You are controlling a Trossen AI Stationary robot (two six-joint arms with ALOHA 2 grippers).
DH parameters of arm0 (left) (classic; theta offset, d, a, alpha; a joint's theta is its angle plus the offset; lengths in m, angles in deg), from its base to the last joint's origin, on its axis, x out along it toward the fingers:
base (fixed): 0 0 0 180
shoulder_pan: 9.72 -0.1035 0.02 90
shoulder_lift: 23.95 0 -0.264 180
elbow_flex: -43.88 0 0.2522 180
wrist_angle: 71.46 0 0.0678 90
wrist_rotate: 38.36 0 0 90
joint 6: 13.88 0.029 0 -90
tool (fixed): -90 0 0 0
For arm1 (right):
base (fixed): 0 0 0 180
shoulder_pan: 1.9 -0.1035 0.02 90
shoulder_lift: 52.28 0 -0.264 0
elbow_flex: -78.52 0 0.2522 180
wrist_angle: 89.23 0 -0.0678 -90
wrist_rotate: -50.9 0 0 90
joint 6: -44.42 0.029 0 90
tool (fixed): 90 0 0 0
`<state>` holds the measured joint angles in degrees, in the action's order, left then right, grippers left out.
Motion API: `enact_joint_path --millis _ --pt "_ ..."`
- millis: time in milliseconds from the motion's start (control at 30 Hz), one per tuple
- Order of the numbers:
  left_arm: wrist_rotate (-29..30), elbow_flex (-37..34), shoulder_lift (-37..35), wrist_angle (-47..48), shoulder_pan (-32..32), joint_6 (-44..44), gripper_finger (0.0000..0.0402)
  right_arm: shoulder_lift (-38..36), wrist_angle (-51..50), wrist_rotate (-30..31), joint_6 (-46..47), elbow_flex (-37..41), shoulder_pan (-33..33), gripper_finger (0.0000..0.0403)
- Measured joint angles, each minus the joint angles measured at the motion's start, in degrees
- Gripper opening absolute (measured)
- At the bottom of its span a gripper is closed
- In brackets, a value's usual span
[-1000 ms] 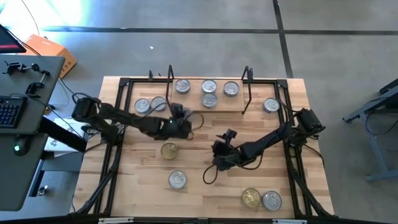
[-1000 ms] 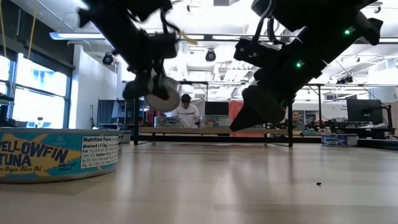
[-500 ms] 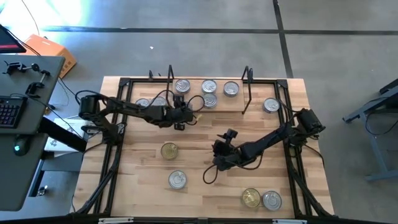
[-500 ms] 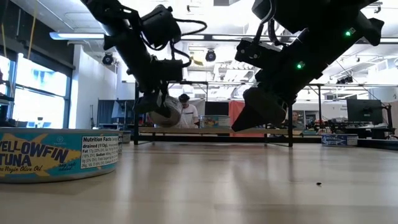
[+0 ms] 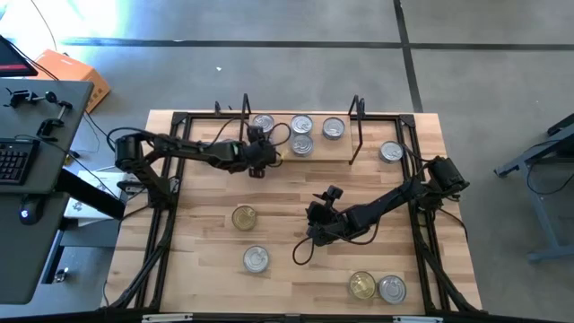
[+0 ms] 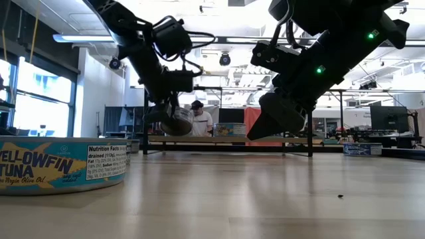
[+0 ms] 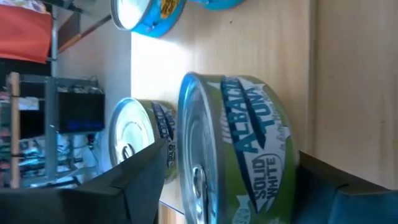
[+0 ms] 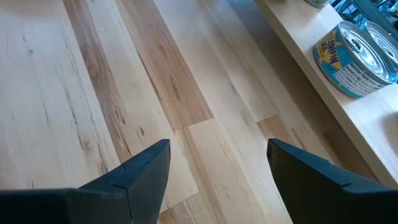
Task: Stack canned seafood by type on shelf
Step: Put the green tuna can on the shelf
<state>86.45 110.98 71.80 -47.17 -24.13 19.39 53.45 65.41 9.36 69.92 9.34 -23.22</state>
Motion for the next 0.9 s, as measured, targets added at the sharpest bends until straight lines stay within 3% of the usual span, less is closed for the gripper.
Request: enact_joint_path --millis 633,900 --pt "-1.25 0.0 -0.09 1.45 -1.46 -0.69 0.0278 0.02 0.06 -0.25 0.04 0.0 0.04 0.0261" --pt "-3.82 4.84 -0.13 8.96 -1.64 -4.34 0.0278 0.02 0.33 -0.49 0.04 0.0 0.04 0.0261"
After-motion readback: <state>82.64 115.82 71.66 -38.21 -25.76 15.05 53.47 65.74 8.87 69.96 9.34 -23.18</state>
